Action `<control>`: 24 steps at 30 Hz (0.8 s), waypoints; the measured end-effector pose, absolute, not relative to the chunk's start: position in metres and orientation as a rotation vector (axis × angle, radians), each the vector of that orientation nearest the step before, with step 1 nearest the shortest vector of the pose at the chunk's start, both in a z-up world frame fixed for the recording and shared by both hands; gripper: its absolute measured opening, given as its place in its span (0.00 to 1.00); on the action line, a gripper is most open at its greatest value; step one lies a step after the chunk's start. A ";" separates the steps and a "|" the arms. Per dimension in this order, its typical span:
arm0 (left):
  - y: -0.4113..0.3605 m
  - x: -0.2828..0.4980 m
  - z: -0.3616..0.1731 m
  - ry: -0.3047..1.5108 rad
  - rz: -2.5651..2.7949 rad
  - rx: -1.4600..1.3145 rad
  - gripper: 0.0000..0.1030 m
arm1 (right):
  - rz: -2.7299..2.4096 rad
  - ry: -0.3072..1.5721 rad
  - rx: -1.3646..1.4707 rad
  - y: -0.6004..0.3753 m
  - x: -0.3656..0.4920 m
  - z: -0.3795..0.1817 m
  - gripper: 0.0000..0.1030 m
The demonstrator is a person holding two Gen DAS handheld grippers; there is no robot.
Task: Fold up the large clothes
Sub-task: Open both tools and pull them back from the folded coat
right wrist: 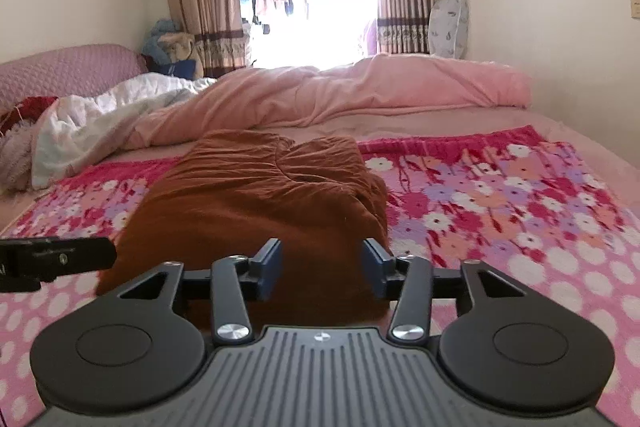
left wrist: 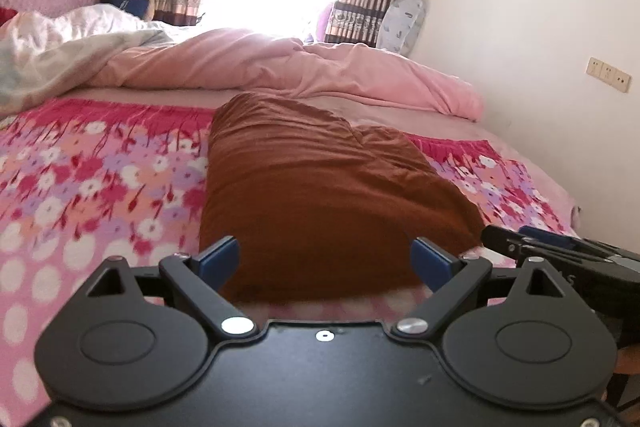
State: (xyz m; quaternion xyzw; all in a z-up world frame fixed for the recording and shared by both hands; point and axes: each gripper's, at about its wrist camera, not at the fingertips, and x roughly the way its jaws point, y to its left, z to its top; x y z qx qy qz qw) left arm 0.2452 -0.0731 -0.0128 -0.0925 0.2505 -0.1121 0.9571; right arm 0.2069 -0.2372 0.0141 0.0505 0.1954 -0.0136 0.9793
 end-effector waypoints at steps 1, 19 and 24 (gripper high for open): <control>-0.073 0.236 -0.014 0.516 -0.226 -0.199 0.92 | -0.031 0.385 0.102 -0.236 0.196 0.016 0.66; -0.092 0.118 -0.046 0.636 -0.187 -0.185 0.92 | -0.060 0.438 0.114 -0.228 0.077 -0.007 0.86; -0.095 0.104 -0.052 0.654 -0.186 -0.182 0.92 | -0.052 0.440 0.105 -0.224 0.062 -0.010 0.86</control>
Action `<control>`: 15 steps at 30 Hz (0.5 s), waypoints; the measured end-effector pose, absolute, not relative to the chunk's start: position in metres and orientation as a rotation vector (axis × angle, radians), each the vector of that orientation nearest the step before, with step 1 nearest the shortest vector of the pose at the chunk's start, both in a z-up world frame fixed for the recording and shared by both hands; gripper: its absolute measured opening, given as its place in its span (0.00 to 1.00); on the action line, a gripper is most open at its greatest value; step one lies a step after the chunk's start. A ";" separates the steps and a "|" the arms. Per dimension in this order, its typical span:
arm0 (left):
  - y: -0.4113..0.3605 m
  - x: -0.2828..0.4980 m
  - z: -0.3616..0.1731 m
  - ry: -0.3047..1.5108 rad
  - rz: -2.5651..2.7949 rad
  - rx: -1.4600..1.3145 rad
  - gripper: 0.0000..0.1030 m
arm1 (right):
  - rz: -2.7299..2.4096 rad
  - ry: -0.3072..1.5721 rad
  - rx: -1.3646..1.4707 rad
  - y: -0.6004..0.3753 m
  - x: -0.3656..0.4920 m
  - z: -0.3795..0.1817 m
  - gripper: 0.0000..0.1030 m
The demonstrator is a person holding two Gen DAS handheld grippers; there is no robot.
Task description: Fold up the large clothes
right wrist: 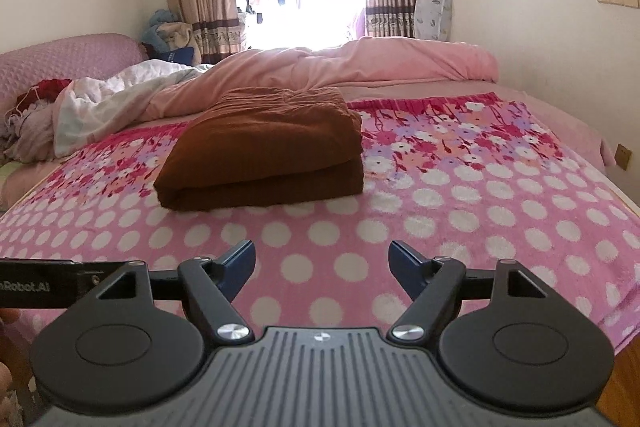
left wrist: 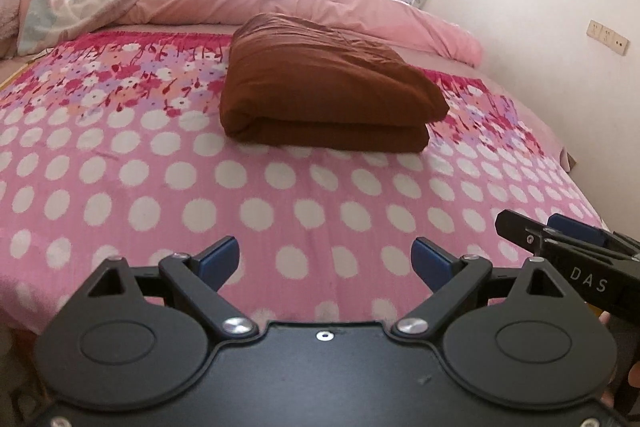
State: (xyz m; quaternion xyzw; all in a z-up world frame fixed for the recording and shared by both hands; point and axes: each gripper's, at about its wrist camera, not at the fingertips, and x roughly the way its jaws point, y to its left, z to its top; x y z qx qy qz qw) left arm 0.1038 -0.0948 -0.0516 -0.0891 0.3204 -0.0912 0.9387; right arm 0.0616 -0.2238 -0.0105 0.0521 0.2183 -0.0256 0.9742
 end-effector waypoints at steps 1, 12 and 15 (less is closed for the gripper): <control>-0.094 0.100 -0.051 0.652 -0.186 -0.182 0.92 | -0.051 0.439 0.103 -0.223 0.059 -0.011 0.86; -0.090 0.089 -0.046 0.633 -0.167 -0.190 0.92 | -0.043 0.439 0.087 -0.216 0.047 -0.011 0.86; -0.091 0.089 -0.047 0.633 -0.166 -0.191 0.92 | -0.044 0.440 0.086 -0.215 0.047 -0.011 0.86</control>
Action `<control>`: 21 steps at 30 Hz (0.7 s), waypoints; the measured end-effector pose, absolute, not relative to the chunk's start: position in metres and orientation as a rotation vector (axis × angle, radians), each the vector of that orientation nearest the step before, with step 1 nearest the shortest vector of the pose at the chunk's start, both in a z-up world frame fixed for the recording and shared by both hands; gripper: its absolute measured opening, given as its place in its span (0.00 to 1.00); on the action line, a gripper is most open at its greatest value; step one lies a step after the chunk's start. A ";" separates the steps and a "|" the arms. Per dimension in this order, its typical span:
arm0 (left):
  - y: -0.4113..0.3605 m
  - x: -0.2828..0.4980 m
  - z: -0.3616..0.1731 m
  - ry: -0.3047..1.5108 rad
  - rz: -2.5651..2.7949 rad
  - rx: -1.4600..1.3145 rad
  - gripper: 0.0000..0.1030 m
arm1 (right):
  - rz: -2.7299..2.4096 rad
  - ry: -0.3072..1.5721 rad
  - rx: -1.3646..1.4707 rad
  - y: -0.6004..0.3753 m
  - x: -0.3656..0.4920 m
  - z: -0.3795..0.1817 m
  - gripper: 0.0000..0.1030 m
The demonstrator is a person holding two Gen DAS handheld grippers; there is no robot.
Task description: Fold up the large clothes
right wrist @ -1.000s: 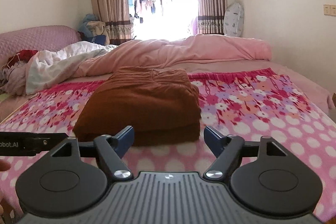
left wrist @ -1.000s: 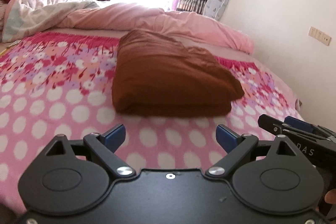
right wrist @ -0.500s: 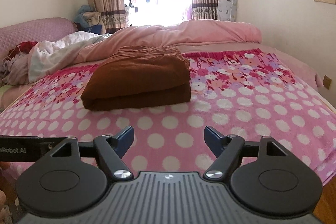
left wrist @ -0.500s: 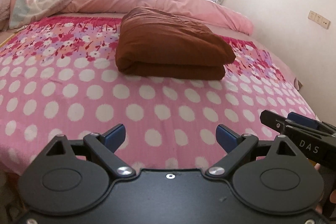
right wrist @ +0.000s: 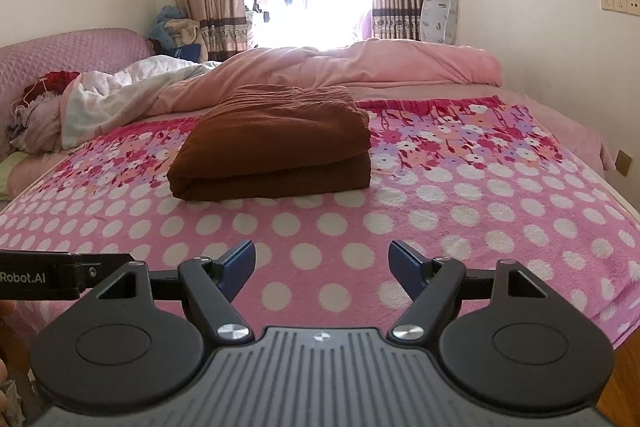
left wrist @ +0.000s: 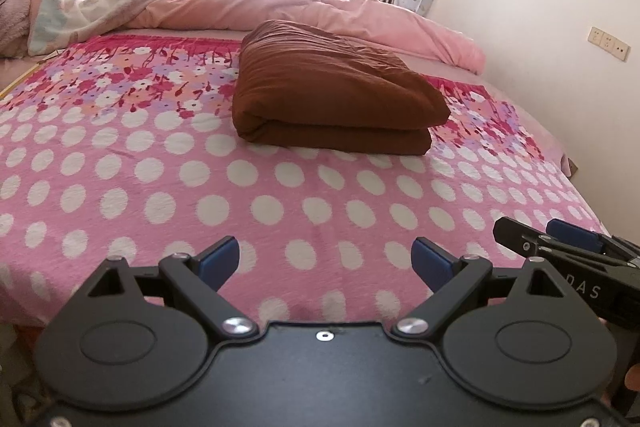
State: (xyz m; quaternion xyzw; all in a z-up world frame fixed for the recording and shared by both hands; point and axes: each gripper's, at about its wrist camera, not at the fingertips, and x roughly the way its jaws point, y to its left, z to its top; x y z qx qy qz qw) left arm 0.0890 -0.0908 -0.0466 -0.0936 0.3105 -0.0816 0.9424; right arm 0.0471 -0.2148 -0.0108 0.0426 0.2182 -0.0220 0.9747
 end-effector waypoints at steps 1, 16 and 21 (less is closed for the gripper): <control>-0.091 0.089 -0.047 0.634 -0.167 -0.191 0.92 | -0.044 0.441 0.086 -0.215 0.047 -0.011 0.86; -0.094 0.088 -0.047 0.636 -0.154 -0.183 0.92 | -0.048 0.444 0.089 -0.217 0.047 -0.011 0.86; -0.096 0.086 -0.045 0.633 -0.151 -0.177 0.92 | -0.048 0.445 0.088 -0.218 0.048 -0.012 0.86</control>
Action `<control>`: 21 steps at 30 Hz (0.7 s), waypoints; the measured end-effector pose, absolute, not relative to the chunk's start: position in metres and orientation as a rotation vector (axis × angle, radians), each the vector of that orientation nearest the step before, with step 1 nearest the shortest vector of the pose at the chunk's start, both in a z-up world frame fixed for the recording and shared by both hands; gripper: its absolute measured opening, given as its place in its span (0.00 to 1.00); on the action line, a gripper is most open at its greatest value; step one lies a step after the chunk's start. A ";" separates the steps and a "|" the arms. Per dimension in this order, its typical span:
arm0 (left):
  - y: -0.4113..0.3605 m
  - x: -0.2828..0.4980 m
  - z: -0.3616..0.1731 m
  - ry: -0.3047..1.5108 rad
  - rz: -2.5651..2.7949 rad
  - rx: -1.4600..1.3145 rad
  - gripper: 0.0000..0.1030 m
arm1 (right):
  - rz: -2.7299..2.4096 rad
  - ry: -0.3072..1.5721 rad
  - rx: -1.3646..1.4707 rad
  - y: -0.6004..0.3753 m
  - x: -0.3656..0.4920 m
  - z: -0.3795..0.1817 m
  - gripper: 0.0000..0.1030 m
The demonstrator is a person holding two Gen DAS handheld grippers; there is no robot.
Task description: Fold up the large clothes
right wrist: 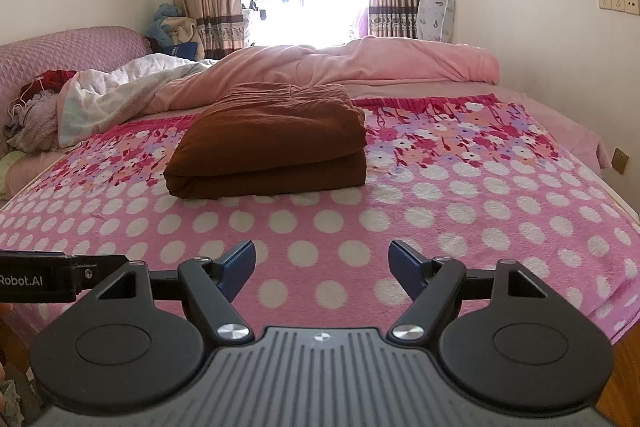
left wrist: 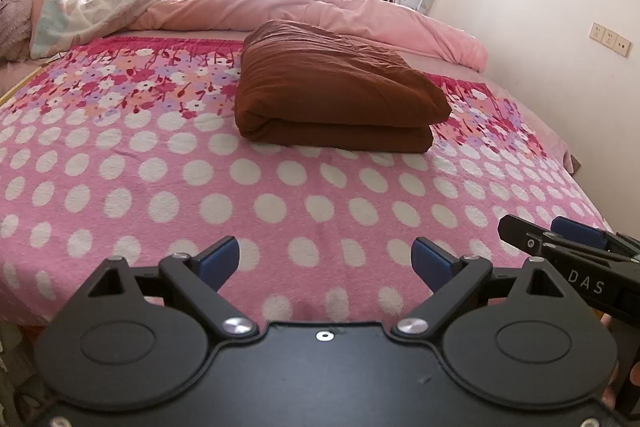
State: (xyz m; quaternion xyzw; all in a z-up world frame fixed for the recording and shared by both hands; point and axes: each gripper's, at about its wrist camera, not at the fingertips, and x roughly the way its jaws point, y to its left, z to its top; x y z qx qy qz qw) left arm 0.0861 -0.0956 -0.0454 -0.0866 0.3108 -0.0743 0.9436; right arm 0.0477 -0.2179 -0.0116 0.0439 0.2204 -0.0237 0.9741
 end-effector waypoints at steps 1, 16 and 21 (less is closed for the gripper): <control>-0.096 0.086 -0.045 0.632 -0.152 -0.175 0.92 | -0.048 0.446 0.088 -0.218 0.048 -0.011 0.86; -0.097 0.082 -0.043 0.619 -0.107 -0.143 0.92 | -0.046 0.447 0.085 -0.218 0.047 -0.012 0.86; -0.098 0.082 -0.044 0.621 -0.103 -0.135 0.92 | -0.047 0.446 0.084 -0.219 0.046 -0.012 0.86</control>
